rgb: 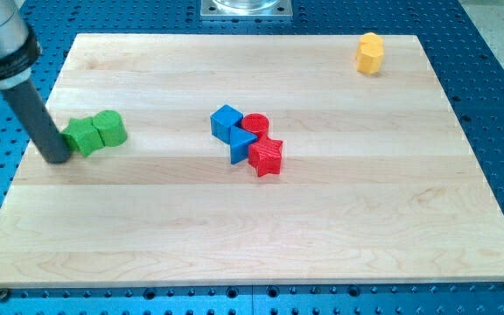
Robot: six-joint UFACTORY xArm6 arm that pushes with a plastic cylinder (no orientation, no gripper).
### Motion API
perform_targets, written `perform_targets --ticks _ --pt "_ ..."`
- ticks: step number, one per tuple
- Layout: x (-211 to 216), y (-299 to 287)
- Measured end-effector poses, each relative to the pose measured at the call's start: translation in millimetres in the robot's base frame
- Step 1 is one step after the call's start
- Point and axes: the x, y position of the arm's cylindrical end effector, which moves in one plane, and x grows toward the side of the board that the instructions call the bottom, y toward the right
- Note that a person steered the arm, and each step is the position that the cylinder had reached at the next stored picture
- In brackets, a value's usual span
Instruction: Move the green blocks into the blue blocks
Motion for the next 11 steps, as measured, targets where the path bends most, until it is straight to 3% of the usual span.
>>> perform_targets --ticks 2,4,8,11 --pt "-46 32" --pt "-22 117" --pt "-44 175" --pt "-43 144"
